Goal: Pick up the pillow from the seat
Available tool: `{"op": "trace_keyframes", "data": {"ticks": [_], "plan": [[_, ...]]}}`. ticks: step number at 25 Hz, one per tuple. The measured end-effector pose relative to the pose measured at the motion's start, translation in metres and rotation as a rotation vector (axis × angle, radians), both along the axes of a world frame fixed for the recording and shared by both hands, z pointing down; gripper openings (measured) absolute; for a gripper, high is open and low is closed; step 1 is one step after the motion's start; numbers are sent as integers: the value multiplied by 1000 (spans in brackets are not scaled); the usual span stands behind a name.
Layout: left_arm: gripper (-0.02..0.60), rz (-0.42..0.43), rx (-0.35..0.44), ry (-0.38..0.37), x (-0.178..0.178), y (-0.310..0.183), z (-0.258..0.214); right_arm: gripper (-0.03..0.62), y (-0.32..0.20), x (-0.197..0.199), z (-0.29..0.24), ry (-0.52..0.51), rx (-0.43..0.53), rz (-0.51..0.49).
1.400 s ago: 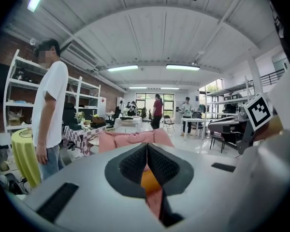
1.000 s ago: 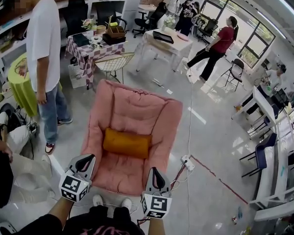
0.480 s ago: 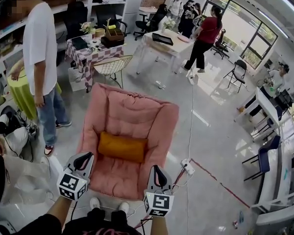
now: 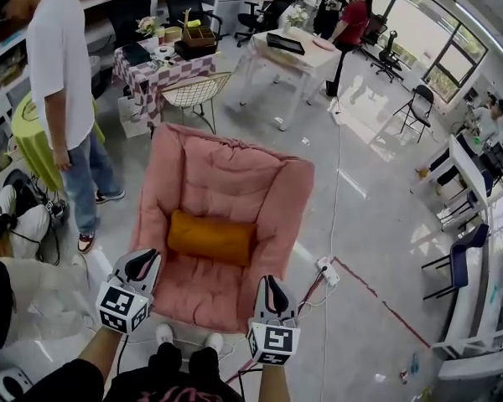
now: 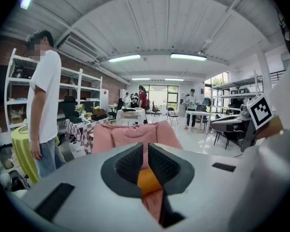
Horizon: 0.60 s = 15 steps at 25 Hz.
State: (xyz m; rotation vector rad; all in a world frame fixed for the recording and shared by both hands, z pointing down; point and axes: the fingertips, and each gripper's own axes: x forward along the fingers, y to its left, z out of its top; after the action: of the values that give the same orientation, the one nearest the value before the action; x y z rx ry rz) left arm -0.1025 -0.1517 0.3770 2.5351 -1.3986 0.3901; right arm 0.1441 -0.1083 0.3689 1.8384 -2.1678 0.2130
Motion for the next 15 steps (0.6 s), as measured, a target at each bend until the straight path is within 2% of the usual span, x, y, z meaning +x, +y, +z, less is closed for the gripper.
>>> {"op": "trace_keyframes", "data": {"ticks": [5,15], "plan": [[11,-22,-47,11,-4,-12,20,21,-15,1,17,-35,-13,1],[9,-61,-93,-21,-7,-34,57,21,-37,5,55,-48,-68,-16]]}}
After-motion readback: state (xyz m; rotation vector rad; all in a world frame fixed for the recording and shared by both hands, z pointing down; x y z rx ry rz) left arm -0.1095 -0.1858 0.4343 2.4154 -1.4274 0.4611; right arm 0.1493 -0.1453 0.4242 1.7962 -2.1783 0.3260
